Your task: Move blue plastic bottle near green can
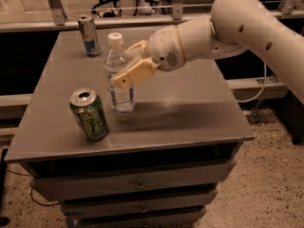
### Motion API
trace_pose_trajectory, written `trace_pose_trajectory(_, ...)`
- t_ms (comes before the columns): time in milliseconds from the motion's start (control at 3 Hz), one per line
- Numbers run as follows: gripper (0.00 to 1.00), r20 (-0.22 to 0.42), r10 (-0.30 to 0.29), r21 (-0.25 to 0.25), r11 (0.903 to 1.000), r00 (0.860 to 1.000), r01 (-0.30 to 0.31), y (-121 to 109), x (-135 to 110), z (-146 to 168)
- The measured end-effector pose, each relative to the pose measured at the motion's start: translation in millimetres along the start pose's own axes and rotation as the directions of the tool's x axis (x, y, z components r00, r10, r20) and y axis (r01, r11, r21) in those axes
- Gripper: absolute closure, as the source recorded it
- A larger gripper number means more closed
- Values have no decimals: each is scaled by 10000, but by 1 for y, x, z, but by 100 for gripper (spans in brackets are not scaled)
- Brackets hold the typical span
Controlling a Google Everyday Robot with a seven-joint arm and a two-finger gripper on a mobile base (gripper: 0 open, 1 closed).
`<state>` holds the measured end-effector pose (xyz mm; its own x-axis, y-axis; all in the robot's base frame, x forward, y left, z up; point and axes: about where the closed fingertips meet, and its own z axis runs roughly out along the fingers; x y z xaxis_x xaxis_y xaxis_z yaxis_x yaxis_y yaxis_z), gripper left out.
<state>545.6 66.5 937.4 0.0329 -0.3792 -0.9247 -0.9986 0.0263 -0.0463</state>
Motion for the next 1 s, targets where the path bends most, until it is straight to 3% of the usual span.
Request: trace_pose_trajectory(1000, 15, 354, -434, -500, 9977, 9984, 451, 14, 6, 10)
